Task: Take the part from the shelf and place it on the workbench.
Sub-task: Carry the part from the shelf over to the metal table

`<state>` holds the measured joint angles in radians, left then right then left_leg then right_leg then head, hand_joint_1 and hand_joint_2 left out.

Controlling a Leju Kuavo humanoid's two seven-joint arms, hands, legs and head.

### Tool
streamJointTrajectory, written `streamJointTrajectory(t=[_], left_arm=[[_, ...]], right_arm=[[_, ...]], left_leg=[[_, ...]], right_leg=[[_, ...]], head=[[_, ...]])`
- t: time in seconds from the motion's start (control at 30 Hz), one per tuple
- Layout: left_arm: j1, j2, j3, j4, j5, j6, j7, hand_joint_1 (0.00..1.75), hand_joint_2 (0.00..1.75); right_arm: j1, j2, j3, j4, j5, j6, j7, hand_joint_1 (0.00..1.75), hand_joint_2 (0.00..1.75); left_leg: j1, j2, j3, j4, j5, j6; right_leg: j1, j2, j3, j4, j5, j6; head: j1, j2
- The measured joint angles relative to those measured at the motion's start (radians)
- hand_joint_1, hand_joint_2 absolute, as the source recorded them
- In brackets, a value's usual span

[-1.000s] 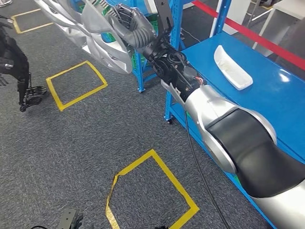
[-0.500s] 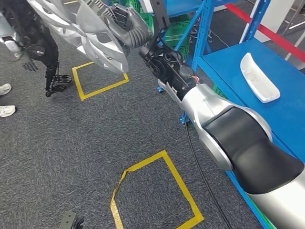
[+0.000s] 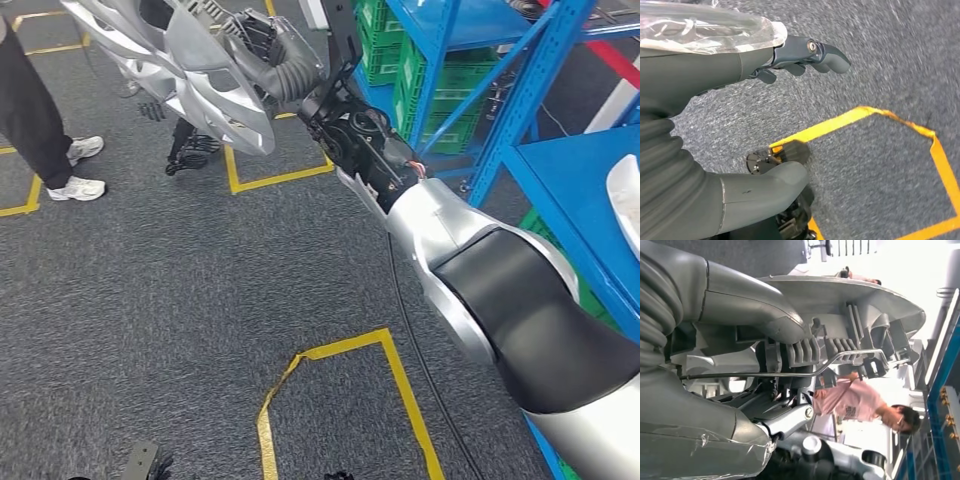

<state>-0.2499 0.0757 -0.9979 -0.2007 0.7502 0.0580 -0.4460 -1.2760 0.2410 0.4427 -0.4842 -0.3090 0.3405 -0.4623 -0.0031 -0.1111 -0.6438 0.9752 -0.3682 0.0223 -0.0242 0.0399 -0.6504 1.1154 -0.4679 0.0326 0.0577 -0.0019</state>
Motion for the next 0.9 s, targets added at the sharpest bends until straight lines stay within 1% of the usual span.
streamJointTrajectory(t=[0.03, 0.07, 0.1, 0.13, 0.17, 0.2, 0.23, 0.27, 0.3, 0.33, 0.37, 0.4, 0.43, 0.47, 0.5, 0.53, 0.57, 0.6, 0.63, 0.67, 0.7, 0.73, 0.77, 0.8, 0.83, 0.87, 0.9], left_arm=[[0.000, 0.000, 0.000, 0.000, 0.001, 0.001, 0.000, 0.00, 1.75], [0.000, -0.001, 0.000, 0.000, 0.002, 0.003, 0.000, 0.00, 1.75], [0.002, 0.000, 0.000, 0.000, 0.002, 0.004, -0.001, 0.00, 1.75], [0.006, 0.000, 0.000, 0.000, 0.002, 0.004, -0.001, 0.00, 1.75], [0.010, 0.001, 0.000, 0.000, 0.002, 0.004, -0.001, 0.00, 1.75], [0.014, 0.001, 0.001, 0.000, 0.002, 0.004, -0.002, 0.00, 1.75], [0.015, 0.001, 0.001, 0.000, 0.001, 0.004, -0.002, 0.00, 1.75], [0.015, 0.001, 0.001, 0.000, 0.001, 0.004, -0.003, 0.00, 1.75], [0.014, 0.000, 0.001, 0.000, 0.001, 0.005, -0.004, 0.00, 1.75], [0.013, -0.001, 0.001, 0.000, 0.001, 0.005, -0.004, 0.00, 1.75], [0.013, -0.002, 0.001, 0.000, 0.001, 0.004, -0.004, 0.00, 1.75], [0.013, -0.002, 0.001, 0.000, 0.001, 0.003, -0.005, 0.00, 1.75], [0.014, -0.003, 0.001, 0.000, 0.001, 0.001, -0.006, 0.00, 1.75], [0.014, -0.003, 0.001, 0.000, 0.001, -0.002, -0.008, 0.00, 1.75], [0.013, -0.003, 0.001, 0.000, 0.001, -0.005, -0.010, 0.00, 1.75], [0.012, -0.004, 0.001, 0.000, 0.001, -0.007, -0.012, 0.00, 1.75], [0.012, -0.004, 0.001, 0.000, 0.001, -0.009, -0.013, 0.00, 1.75], [0.011, -0.005, 0.001, 0.000, 0.001, -0.011, -0.014, 0.00, 1.75], [0.011, -0.005, 0.001, 0.000, 0.001, -0.013, -0.015, 0.00, 1.75], [0.012, -0.004, 0.001, 0.000, 0.001, -0.013, -0.015, 0.00, 1.75], [0.013, -0.004, 0.001, 0.000, 0.001, -0.014, -0.015, 0.00, 1.75], [0.012, -0.004, 0.001, 0.000, 0.001, -0.014, -0.016, 0.00, 1.75], [0.011, -0.003, 0.001, 0.000, 0.001, -0.014, -0.016, 0.00, 1.75], [0.010, -0.003, 0.001, 0.000, 0.002, -0.014, -0.016, 0.00, 1.75], [0.008, -0.003, 0.001, 0.000, 0.002, -0.014, -0.016, 0.00, 1.75], [0.007, -0.003, 0.001, 0.000, 0.002, -0.014, -0.016, 0.00, 1.75], [0.007, -0.003, 0.001, 0.000, 0.002, -0.014, -0.016, 0.00, 1.75]], right_arm=[[0.000, 0.000, 0.000, 0.000, 0.000, 0.000, 0.000, 1.75, 1.75], [0.000, 0.000, 0.000, 0.000, 0.000, 0.001, -0.001, 1.75, 1.75], [0.000, 0.001, 0.000, 0.000, 0.000, 0.002, -0.002, 1.75, 1.75], [0.000, 0.003, 0.001, 0.000, 0.000, 0.003, -0.003, 1.75, 1.75], [0.000, 0.005, 0.001, -0.001, 0.000, 0.003, -0.003, 1.75, 1.75], [-0.001, 0.008, 0.001, -0.001, 0.000, 0.004, -0.004, 1.75, 1.75], [-0.002, 0.010, 0.001, -0.002, 0.000, 0.003, -0.004, 1.75, 1.75], [-0.003, 0.011, 0.001, -0.002, 0.000, 0.003, -0.003, 1.75, 1.75], [-0.003, 0.012, 0.001, -0.002, 0.000, 0.002, -0.003, 1.75, 1.75], [-0.003, 0.012, 0.001, -0.002, 0.000, 0.002, -0.003, 1.75, 1.75], [-0.003, 0.012, 0.001, -0.002, 0.000, 0.002, -0.004, 1.75, 1.75], [-0.002, 0.012, 0.001, -0.002, 0.000, 0.003, -0.004, 1.75, 1.75], [-0.002, 0.012, 0.001, -0.002, 0.000, 0.003, -0.004, 1.75, 1.75], [-0.002, 0.012, 0.001, -0.003, 0.000, 0.003, -0.003, 1.75, 1.75], [-0.002, 0.012, 0.001, -0.003, 0.000, 0.003, -0.003, 1.75, 1.75], [-0.003, 0.012, 0.001, -0.003, 0.000, 0.003, -0.002, 1.75, 1.75], [-0.002, 0.012, 0.001, -0.003, 0.000, 0.003, -0.002, 1.75, 1.75], [-0.002, 0.012, 0.001, -0.003, 0.000, 0.003, -0.002, 1.75, 1.75], [-0.002, 0.012, 0.001, -0.003, 0.000, 0.003, -0.002, 1.75, 1.75], [-0.001, 0.012, 0.001, -0.004, 0.000, 0.003, -0.002, 1.75, 1.75], [-0.001, 0.013, 0.001, -0.006, 0.000, 0.003, -0.002, 1.75, 1.75], [-0.001, 0.013, 0.001, -0.007, 0.000, 0.003, -0.002, 1.75, 1.75], [-0.001, 0.012, 0.000, -0.008, 0.000, 0.002, -0.002, 1.75, 1.75], [0.000, 0.011, 0.000, -0.008, 0.000, 0.002, -0.001, 1.75, 1.75], [0.001, 0.010, 0.000, -0.008, 0.000, 0.002, -0.001, 1.75, 1.75], [0.003, 0.010, 0.000, -0.008, 0.000, 0.003, -0.002, 1.75, 1.75], [0.004, 0.010, 0.000, -0.008, 0.000, 0.004, -0.001, 1.75, 1.75]], left_leg=[[0.002, -0.014, -0.004, 0.007, -0.002, -0.005], [0.005, -0.027, -0.010, 0.011, -0.002, -0.012], [0.008, -0.039, -0.015, 0.010, 0.000, -0.019], [0.012, -0.053, -0.018, 0.006, 0.005, -0.026], [0.014, -0.054, -0.020, 0.002, 0.007, -0.032], [0.012, -0.035, -0.024, 0.009, 0.002, -0.037], [0.010, -0.001, -0.037, 0.037, -0.012, -0.042], [0.010, 0.041, -0.061, 0.085, -0.035, -0.047], [0.010, 0.076, -0.095, 0.151, -0.061, -0.052], [0.013, 0.094, -0.132, 0.218, -0.083, -0.056], [0.016, 0.102, -0.158, 0.263, -0.093, -0.059], [0.019, 0.106, -0.167, 0.272, -0.085, -0.061], [0.021, 0.110, -0.153, 0.240, -0.062, -0.061], [0.022, 0.119, -0.119, 0.173, -0.027, -0.061], [0.018, 0.139, -0.080, 0.096, 0.000, -0.059], [0.013, 0.154, -0.048, 0.036, 0.020, -0.054], [0.009, 0.164, -0.028, -0.001, 0.027, -0.046], [0.003, 0.165, -0.022, -0.013, 0.024, -0.039], [0.000, 0.152, -0.023, -0.013, 0.024, -0.031], [0.002, 0.141, -0.020, -0.014, 0.021, -0.024], [0.003, 0.130, -0.016, -0.016, 0.020, -0.019], [0.005, 0.120, -0.011, -0.019, 0.018, -0.012], [0.008, 0.110, -0.006, -0.021, 0.017, -0.005], [0.007, 0.100, -0.004, -0.021, 0.016, 0.001], [0.006, 0.088, -0.002, -0.021, 0.014, 0.006], [0.005, 0.074, -0.002, -0.020, 0.013, 0.008], [0.004, 0.059, -0.001, -0.019, 0.012, 0.009]], right_leg=[[-0.004, 0.024, 0.025, -0.055, 0.019, 0.000], [-0.005, 0.043, 0.041, -0.087, 0.025, 0.000], [-0.004, 0.049, 0.048, -0.097, 0.020, -0.001], [-0.002, 0.038, 0.054, -0.104, 0.020, -0.005], [-0.001, 0.025, 0.060, -0.111, 0.024, -0.010], [-0.002, 0.011, 0.067, -0.119, 0.027, -0.017], [-0.003, -0.004, 0.074, -0.128, 0.030, -0.022], [-0.001, -0.019, 0.079, -0.133, 0.031, -0.025], [0.001, -0.033, 0.082, -0.135, 0.030, -0.027], [0.003, -0.048, 0.083, -0.136, 0.029, -0.028], [0.004, -0.062, 0.084, -0.136, 0.027, -0.029], [0.005, -0.076, 0.086, -0.136, 0.024, -0.028], [0.005, -0.090, 0.088, -0.136, 0.021, -0.027], [0.005, -0.102, 0.092, -0.136, 0.017, -0.024], [0.006, -0.113, 0.097, -0.136, 0.013, -0.020], [0.009, -0.123, 0.100, -0.137, 0.008, -0.016], [0.012, -0.131, 0.104, -0.138, 0.004, -0.011], [0.014, -0.139, 0.107, -0.139, 0.000, -0.005], [0.015, -0.147, 0.111, -0.141, -0.003, 0.000], [0.014, -0.152, 0.114, -0.141, -0.009, 0.006], [0.011, -0.143, 0.114, -0.134, -0.018, 0.011], [0.008, -0.124, 0.104, -0.107, -0.036, 0.013], [0.006, -0.097, 0.079, -0.056, -0.061, 0.014], [0.006, -0.071, 0.043, 0.015, -0.090, 0.013], [0.007, -0.055, 0.002, 0.091, -0.116, 0.012], [0.008, -0.047, -0.034, 0.149, -0.128, 0.012], [0.008, -0.044, -0.056, 0.174, -0.122, 0.011]], head=[[-0.001, 0.000], [-0.002, 0.000], [-0.003, 0.000], [-0.002, 0.000], [-0.001, 0.000], [-0.004, 0.000], [-0.008, 0.000], [-0.012, 0.000], [-0.017, 0.000], [-0.017, 0.000], [-0.018, 0.000], [-0.019, 0.000], [-0.019, 0.000], [-0.019, 0.000], [-0.019, 0.000], [-0.018, 0.000], [-0.017, 0.000], [-0.015, 0.000], [-0.013, 0.000], [-0.011, 0.000], [-0.009, 0.000], [-0.006, 0.000], [-0.003, 0.000], [0.000, 0.000], [0.003, 0.000], [0.004, 0.000], [0.005, 0.000]])
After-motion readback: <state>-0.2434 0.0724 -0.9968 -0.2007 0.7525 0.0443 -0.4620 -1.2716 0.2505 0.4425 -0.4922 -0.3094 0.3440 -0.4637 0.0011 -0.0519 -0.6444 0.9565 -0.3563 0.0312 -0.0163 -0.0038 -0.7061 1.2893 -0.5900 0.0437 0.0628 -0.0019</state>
